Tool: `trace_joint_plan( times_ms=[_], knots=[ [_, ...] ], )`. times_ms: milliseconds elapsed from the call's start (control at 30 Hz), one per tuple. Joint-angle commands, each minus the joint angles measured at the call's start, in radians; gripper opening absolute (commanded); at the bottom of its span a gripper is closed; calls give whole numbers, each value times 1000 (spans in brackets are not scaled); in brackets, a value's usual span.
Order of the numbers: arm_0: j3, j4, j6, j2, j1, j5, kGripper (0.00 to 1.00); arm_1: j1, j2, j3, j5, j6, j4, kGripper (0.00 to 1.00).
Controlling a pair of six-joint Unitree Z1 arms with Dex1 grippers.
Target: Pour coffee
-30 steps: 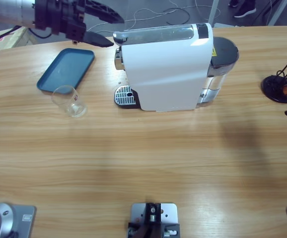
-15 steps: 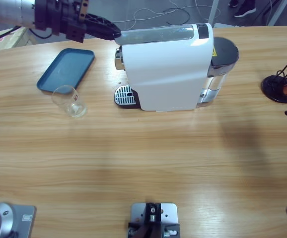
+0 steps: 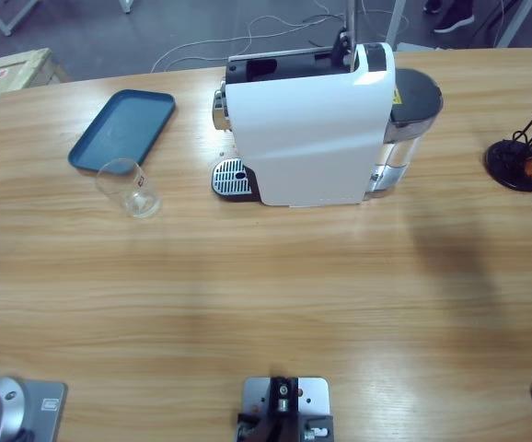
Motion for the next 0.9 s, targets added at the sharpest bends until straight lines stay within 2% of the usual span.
trace_joint_plan(
  times_ms=[33,167,300,367,433,467,500,800,867,900],
  knots=[
    [298,77,419,-127,-137,424,992,-174,3,-6,-21,65,-53,1000],
    [450,70,498,-253,-137,528,993,-349,86,40,-23,123,-133,928],
    [573,56,505,-330,-137,517,993,-472,190,99,2,133,-292,660],
    [600,56,502,-339,-161,512,991,-492,229,102,5,122,-347,561],
    [614,56,482,-346,-184,511,992,-509,274,101,14,121,-394,544],
    [615,56,472,-346,-193,512,992,-515,293,97,25,120,-413,504],
    [614,54,467,-345,-200,511,992,-517,304,93,32,114,-431,422],
    [612,34,466,-332,-204,512,991,-519,325,81,49,103,-462,289],
    [613,33,463,-335,-204,510,991,-520,324,83,49,96,-468,173],
    [614,33,460,-336,-204,510,991,-520,324,83,46,96,-468,172]
  ],
)
